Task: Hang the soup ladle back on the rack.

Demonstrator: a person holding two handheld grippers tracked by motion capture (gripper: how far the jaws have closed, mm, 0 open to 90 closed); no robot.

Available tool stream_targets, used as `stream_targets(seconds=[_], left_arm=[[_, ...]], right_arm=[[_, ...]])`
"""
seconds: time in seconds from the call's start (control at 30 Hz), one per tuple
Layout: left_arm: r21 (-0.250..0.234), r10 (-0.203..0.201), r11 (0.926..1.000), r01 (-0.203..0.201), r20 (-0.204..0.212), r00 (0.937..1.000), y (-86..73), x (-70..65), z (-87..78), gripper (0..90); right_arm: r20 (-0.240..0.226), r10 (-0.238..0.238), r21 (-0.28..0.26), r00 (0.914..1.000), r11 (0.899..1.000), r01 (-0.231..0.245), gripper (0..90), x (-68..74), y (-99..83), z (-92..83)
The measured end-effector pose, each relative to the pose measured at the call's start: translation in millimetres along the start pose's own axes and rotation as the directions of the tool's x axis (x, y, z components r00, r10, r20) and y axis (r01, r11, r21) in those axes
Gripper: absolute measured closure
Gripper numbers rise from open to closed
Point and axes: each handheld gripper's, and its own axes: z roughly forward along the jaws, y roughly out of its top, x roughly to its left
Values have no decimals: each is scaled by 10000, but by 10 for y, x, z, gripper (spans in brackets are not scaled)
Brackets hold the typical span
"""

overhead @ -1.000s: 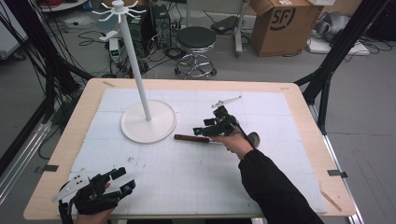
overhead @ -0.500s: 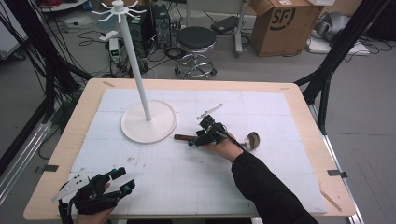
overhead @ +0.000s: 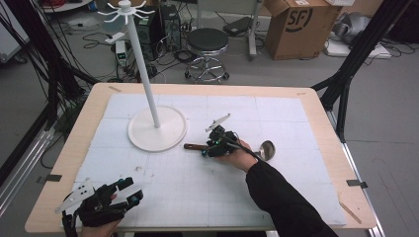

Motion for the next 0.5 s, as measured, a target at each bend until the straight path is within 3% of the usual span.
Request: stream_targets(seconds=[0.17,0.33,0.4,0.5], left_arm=[[0,8,10000,-8,-19,10000,-2,-7,7,313],[43,-16,10000,16,-18,10000,-7,-7,17,313],[67,18,10000,-18,-27,10000,-9,-11,20,313],[61,-15,10000,15,-39,10000,-10,-19,16,314]], right_arm=[[65,-279,64,9996,9996,278,566,15,-2,2],[430,-760,106,9962,9971,756,585,77,1,16],[354,-767,199,9964,9969,761,596,66,9,9],[154,-1277,382,9917,9912,1271,662,79,39,4]])
